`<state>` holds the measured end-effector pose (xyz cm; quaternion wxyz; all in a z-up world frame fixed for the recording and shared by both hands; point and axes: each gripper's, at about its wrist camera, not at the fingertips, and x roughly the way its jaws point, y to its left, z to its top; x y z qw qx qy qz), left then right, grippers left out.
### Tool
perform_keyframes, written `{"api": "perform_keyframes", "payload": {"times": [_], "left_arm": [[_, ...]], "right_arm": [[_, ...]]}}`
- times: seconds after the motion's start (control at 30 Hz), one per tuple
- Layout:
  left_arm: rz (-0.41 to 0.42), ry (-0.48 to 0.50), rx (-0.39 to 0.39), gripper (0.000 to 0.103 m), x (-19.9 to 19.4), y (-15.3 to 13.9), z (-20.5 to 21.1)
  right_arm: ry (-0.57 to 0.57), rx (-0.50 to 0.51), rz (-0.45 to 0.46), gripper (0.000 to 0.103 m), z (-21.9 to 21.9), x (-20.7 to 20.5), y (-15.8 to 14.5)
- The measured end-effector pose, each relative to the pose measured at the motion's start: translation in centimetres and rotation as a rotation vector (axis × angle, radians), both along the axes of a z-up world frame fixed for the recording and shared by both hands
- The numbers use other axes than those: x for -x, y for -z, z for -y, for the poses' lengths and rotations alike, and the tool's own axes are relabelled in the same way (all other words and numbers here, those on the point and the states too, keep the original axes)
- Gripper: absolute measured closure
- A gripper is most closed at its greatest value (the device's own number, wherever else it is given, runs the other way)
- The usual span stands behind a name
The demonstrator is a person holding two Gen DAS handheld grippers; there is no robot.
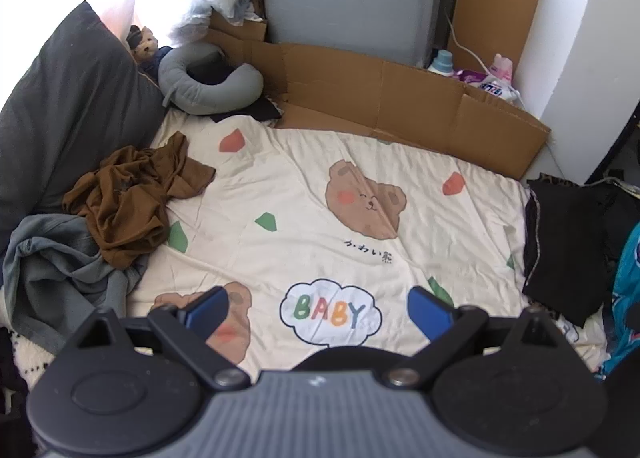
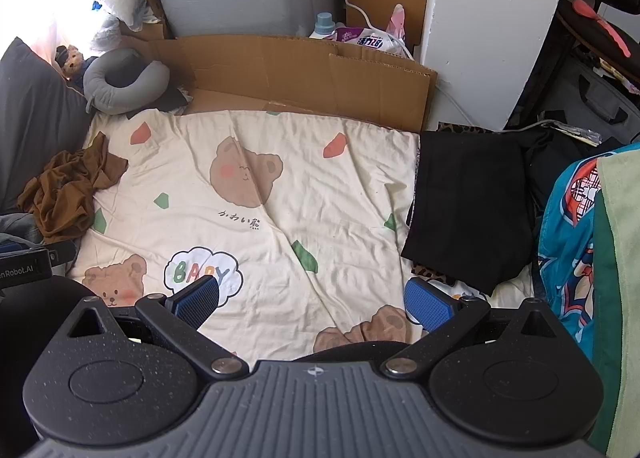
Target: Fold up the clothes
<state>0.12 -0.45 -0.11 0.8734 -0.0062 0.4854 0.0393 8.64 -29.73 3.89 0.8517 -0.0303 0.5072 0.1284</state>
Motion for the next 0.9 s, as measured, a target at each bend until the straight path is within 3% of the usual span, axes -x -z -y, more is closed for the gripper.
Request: {"api": "perform_keyframes", "payload": {"times": [0.9], "left_arm": [[0.019, -0.026, -0.002, 0.005, 0.29, -0.29, -0.46]], "right_arm": [[0.018, -0.024, 0.021, 0.001, 0.46, 0.17, -0.41]]}}
